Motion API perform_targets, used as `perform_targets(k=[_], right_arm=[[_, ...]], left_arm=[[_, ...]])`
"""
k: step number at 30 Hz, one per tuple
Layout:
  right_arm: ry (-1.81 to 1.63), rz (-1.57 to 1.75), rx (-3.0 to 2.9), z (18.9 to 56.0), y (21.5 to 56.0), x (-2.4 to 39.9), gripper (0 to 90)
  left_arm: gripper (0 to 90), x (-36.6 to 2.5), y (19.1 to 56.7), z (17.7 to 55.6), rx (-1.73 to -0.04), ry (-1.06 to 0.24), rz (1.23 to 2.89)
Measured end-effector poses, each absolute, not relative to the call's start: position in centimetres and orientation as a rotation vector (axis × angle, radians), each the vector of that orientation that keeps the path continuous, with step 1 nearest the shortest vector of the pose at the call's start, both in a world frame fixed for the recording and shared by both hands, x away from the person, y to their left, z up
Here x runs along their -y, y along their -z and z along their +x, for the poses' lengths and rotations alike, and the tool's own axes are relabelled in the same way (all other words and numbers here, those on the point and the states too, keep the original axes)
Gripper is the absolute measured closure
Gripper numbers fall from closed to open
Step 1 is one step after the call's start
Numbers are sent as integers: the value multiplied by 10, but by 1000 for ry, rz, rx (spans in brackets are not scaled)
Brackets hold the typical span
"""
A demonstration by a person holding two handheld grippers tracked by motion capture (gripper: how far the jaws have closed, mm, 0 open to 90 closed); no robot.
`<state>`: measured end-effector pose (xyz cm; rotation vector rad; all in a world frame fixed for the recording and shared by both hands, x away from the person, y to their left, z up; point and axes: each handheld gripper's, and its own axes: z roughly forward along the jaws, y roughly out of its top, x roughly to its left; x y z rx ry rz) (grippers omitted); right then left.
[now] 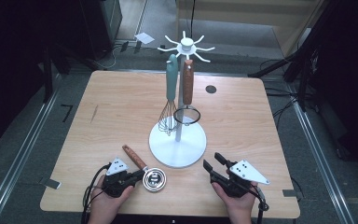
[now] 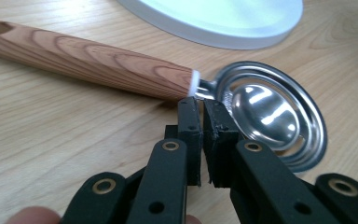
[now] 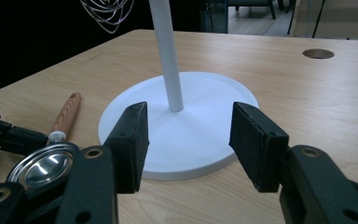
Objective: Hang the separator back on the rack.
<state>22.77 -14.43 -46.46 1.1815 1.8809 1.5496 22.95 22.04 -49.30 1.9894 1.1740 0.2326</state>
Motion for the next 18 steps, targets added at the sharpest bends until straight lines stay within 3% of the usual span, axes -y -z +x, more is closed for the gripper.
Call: perform_targets(k=[18], right_arm=[[-1543, 1135, -1937, 225, 466, 132, 506]], left_arm=[[884, -180, 494, 216, -1097, -206, 2047]])
